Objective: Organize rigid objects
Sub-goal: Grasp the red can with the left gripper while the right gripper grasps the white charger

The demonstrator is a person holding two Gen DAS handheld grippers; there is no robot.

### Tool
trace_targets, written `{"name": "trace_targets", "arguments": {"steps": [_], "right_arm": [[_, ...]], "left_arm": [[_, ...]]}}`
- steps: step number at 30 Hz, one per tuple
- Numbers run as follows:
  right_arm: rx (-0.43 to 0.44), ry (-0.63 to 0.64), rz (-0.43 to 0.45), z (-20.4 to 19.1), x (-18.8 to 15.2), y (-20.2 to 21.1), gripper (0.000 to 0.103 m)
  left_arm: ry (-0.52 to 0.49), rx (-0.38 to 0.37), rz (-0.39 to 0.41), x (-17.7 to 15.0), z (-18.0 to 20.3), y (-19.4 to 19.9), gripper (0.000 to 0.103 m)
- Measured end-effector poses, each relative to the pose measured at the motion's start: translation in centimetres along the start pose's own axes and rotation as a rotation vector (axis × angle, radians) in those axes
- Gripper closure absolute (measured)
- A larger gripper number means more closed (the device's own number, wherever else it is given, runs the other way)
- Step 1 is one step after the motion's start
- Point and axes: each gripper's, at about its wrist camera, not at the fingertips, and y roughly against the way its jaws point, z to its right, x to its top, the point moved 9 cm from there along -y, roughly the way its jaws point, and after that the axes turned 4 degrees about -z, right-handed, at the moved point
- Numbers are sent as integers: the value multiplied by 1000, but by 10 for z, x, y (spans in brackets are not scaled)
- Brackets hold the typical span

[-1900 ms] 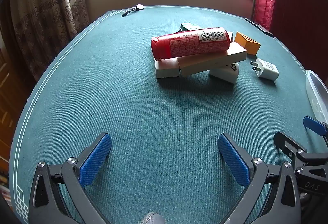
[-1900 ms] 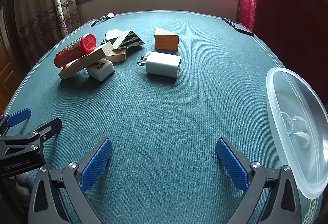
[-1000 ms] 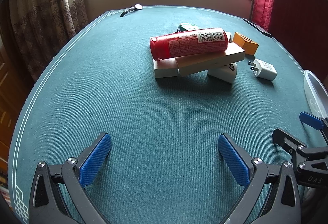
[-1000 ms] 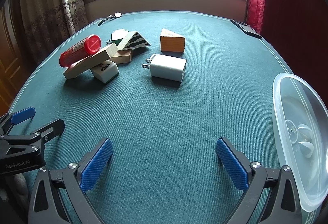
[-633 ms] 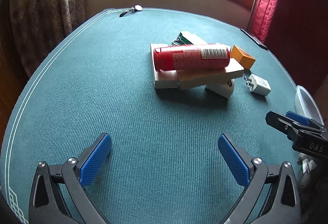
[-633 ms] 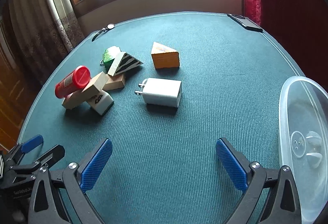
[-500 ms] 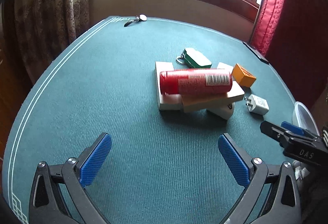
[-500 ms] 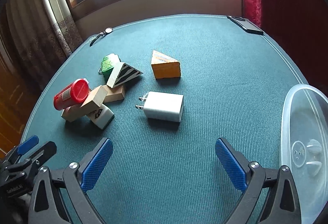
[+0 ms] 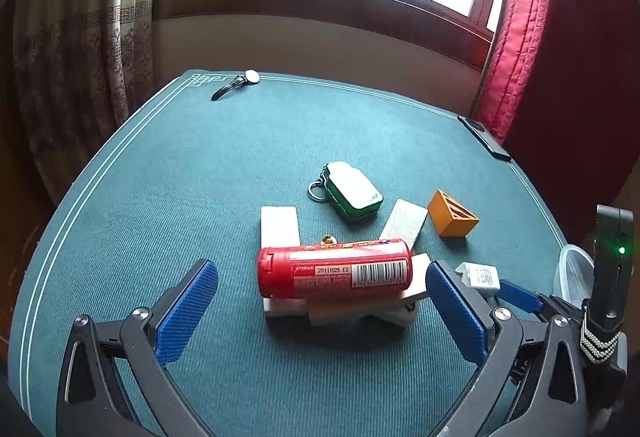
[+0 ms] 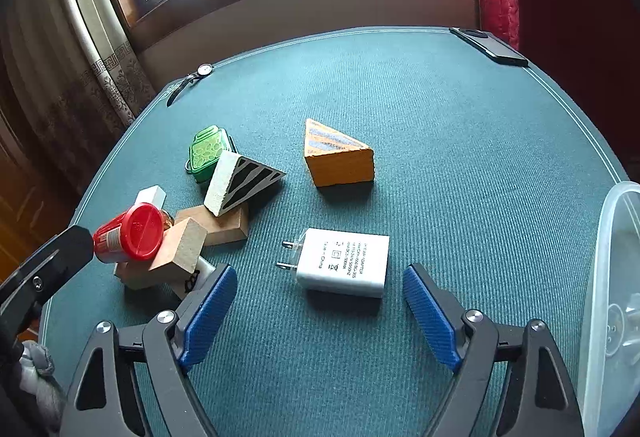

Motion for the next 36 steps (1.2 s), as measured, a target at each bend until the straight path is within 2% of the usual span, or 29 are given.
{"name": "trace_targets", "arguments": {"steps": [8, 16, 21, 25, 27, 29, 36], "right_arm": [[-32, 40, 50, -1, 1, -1, 18], [-38, 60, 64, -2, 0, -1, 22], [-45, 50, 72, 0, -1, 0, 30], [-48, 44, 78, 1, -2, 1, 42], [-46, 43, 81, 1, -2, 1, 46], [-43, 41, 83, 2, -1, 2, 52], [-25, 37, 87, 3, -1, 3, 55]], "left_arm": [[16, 10, -18, 0, -3, -26, 0], [28, 4, -45, -8, -7, -41, 0], [26, 11, -46, -12, -7, -44, 0], [49, 10, -43, -13, -13, -46, 0], [50, -3, -38, -12, -13, -45, 7], [57, -23, -38, -13, -13, -44, 7], [16, 1, 2, -11, -5, -34, 7]]}}
